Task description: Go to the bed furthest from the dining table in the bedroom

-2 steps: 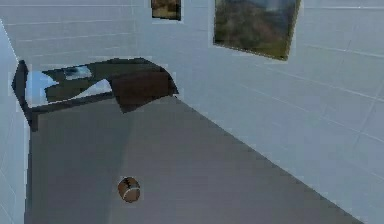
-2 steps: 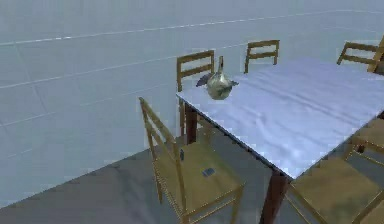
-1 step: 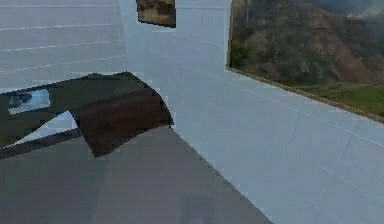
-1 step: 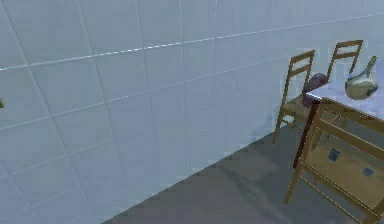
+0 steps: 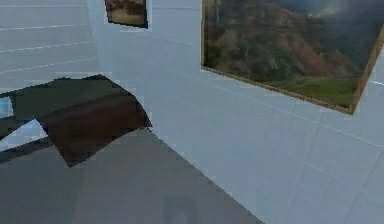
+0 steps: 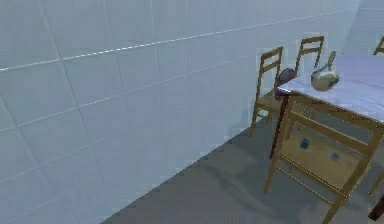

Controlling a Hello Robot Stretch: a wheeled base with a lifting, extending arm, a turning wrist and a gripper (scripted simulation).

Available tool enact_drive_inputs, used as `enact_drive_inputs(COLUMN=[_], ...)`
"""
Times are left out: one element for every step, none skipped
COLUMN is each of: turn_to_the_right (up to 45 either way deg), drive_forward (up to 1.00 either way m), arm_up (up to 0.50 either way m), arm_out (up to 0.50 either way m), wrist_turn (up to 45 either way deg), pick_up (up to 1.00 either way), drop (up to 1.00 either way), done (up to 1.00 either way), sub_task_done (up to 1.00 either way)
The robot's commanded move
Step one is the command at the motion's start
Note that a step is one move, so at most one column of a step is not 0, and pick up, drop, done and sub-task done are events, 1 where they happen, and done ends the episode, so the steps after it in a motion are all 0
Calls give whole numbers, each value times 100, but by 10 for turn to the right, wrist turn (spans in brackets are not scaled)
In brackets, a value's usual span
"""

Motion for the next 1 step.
enact_drive_inputs(turn_to_the_right=[0], drive_forward=[40], arm_up=[0], arm_out=[0], wrist_turn=[0], pick_up=[0], drop=[0], done=[0], sub_task_done=[0])
